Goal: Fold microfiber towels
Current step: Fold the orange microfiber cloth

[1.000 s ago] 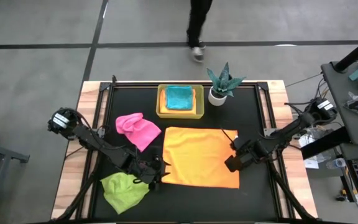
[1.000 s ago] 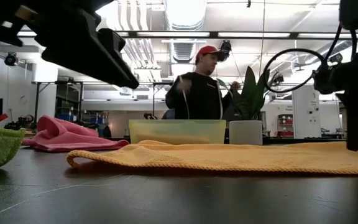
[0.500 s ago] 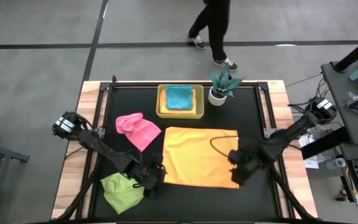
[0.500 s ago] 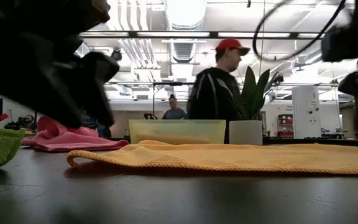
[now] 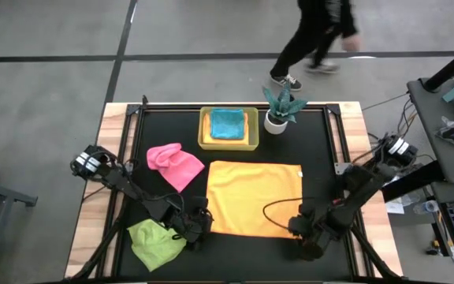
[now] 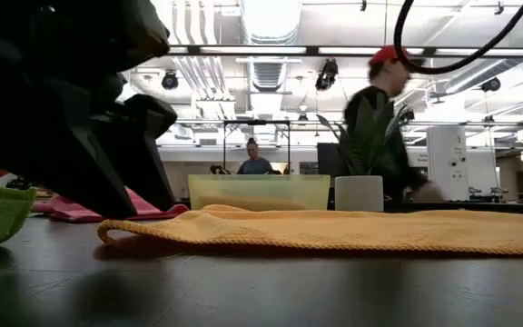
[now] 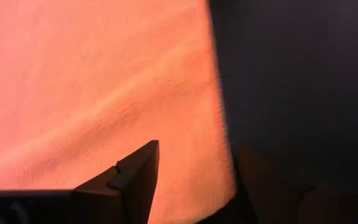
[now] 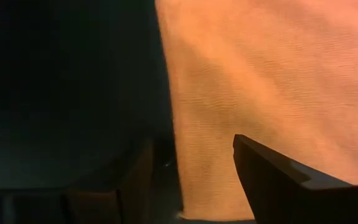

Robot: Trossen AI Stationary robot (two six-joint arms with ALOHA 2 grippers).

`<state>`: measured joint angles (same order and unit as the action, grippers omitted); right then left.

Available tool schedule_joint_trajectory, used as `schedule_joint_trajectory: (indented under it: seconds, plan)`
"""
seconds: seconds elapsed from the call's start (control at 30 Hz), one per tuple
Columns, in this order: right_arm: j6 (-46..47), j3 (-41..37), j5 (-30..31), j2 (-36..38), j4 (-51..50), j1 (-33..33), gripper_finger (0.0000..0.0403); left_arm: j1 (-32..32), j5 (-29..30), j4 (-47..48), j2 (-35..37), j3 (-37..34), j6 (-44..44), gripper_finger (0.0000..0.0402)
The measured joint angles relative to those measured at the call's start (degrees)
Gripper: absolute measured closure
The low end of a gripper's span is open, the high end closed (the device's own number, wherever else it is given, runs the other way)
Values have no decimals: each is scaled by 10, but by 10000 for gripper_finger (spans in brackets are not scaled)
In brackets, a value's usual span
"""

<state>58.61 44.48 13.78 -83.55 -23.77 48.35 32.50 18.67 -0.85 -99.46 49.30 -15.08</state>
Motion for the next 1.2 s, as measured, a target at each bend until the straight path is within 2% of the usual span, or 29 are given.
schedule_joint_trajectory:
  seconds: [0.1,0.3,0.47,0.6,0.77,0.87,1.1,1.2]
  plan:
    - [15,27,3,-35,-27,15,190,2,13,16,0,0,-11,211]
    - [50,86,8,-90,-144,39,190,5,14,44,0,0,-23,239]
    - [32,117,18,-120,-188,42,194,5,24,70,0,-1,-27,273]
    - [12,121,17,-128,-187,42,235,5,28,74,0,-2,-27,313]
    - [-15,119,23,-119,-193,42,327,5,28,74,0,-2,-25,380]
    - [-59,122,24,-116,-203,38,380,5,29,74,0,-2,-14,396]
    - [-99,142,26,-84,-259,16,392,5,24,73,23,2,19,400]
    - [-108,150,7,-56,-268,10,394,4,3,75,46,2,24,401]
